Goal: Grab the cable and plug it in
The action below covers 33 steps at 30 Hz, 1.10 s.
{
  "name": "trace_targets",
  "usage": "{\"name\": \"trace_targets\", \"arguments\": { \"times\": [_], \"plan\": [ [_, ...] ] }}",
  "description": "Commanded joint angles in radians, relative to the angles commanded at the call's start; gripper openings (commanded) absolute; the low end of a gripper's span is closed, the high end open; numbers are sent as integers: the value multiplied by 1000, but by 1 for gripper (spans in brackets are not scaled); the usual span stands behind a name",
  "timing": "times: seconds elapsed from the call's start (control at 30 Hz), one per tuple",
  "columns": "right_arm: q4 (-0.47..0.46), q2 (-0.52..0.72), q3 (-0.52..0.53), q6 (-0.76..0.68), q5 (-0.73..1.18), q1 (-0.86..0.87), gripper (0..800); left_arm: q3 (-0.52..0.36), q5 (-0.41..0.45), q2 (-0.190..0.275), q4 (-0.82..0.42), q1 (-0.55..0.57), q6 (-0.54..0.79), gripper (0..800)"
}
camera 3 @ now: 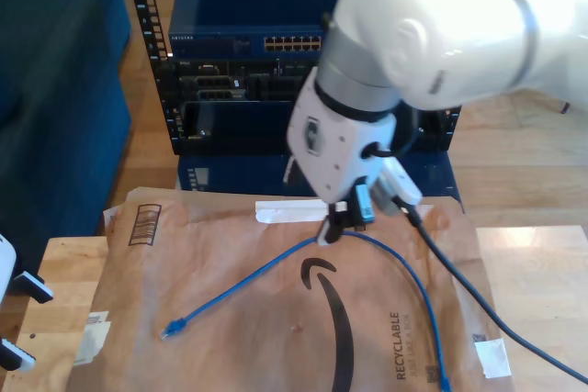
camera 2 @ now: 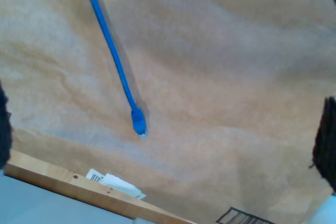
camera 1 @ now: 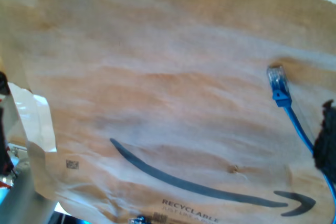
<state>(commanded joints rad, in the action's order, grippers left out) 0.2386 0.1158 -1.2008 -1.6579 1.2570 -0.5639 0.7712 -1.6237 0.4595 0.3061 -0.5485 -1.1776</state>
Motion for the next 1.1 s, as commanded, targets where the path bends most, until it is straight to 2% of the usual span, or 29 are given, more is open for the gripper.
{"name": "trace_targets", "arguments": {
  "times": [0.07,0.2,0.37,0.63,0.83,1.0,1.1],
  "plan": [
    [-2,-43,-23,-5,-5,-25,796,-2,0,-3,3,0,-3,800],
    [-6,-91,6,-3,-127,-97,796,-3,0,-8,3,0,-17,800],
    [-12,-178,17,-3,-178,-130,796,-15,8,-9,44,2,-17,800],
    [-12,-269,91,-2,-370,-169,792,-61,40,-20,44,0,-18,800],
    [-15,-298,147,-2,-459,-233,791,-61,44,-29,44,0,-18,800],
    [-20,-350,143,0,-520,-253,737,-63,44,-32,44,0,-18,800],
    [-20,-381,137,2,-540,-253,733,-75,46,-32,44,0,-18,800]
  ]
}}
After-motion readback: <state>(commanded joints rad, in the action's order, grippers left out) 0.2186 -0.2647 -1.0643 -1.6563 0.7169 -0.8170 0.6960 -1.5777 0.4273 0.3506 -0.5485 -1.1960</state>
